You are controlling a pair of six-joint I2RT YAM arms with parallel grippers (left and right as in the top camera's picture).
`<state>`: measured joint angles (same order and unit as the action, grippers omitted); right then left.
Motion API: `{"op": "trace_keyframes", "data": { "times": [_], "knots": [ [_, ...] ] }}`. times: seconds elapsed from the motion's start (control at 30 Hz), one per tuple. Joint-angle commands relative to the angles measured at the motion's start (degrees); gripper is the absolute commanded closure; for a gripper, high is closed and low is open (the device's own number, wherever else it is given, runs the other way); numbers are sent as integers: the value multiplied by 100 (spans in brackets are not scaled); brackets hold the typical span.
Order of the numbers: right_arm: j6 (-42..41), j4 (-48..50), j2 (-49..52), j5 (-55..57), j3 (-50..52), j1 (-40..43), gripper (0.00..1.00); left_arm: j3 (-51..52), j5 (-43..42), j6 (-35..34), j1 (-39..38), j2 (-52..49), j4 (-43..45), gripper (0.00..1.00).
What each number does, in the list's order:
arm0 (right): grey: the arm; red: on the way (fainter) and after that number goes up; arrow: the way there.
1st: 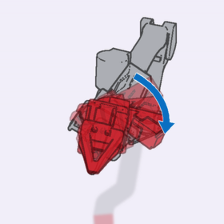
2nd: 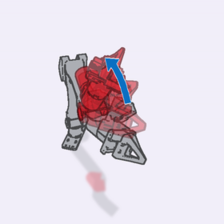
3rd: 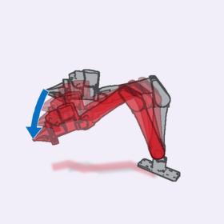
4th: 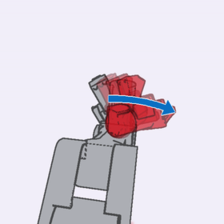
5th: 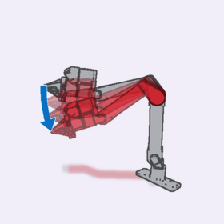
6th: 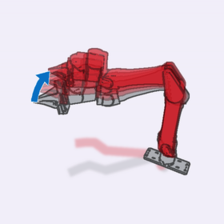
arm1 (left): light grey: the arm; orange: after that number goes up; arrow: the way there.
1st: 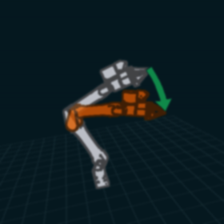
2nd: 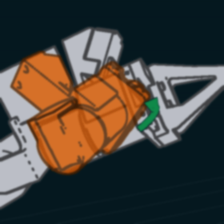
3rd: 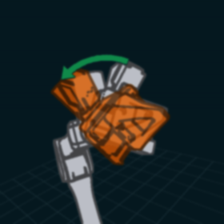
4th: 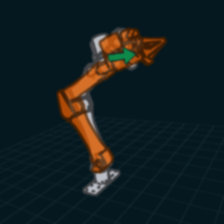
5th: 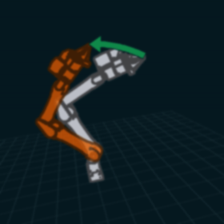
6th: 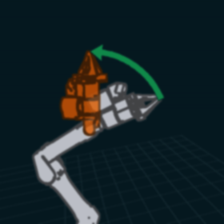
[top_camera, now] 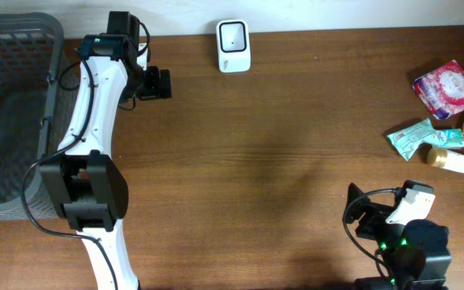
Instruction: Scan the item barcode
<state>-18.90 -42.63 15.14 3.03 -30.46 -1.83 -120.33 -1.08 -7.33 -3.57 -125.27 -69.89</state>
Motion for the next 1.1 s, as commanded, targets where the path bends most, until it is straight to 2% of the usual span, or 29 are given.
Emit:
{"op": "trace_keyframes", "data": {
  "times": [0.0, 0.27, 0.5, 0.63, 0.73, 0.83, 1.07],
  "knots": [
    [352, 645, -411, -297, 723, -42, 1, -68, -44, -55, 33, -2, -7, 1],
    [520, 2841, -1023, -385, 2253, -35, 1, -68, -44, -55, 33, -2, -7, 1],
    [542, 3838, -1495, -278, 3012, -26, 1, -68, -44, -55, 31, -2, -9, 1],
    [540, 3869, -1495, 42, 3014, 9, 1, -68, -44, -55, 37, -2, -7, 1],
    [564, 4295, -1495, 238, 3014, 46, 1, -68, -44, -55, 31, -2, -7, 1],
    [935, 4697, -1495, 125, 3014, 44, 1, -68, -44, -55, 33, -2, -9, 1],
    [1115, 3952, -1495, 20, 3014, 46, 1, -68, -44, -55, 37, -2, -7, 1]
  ]
}}
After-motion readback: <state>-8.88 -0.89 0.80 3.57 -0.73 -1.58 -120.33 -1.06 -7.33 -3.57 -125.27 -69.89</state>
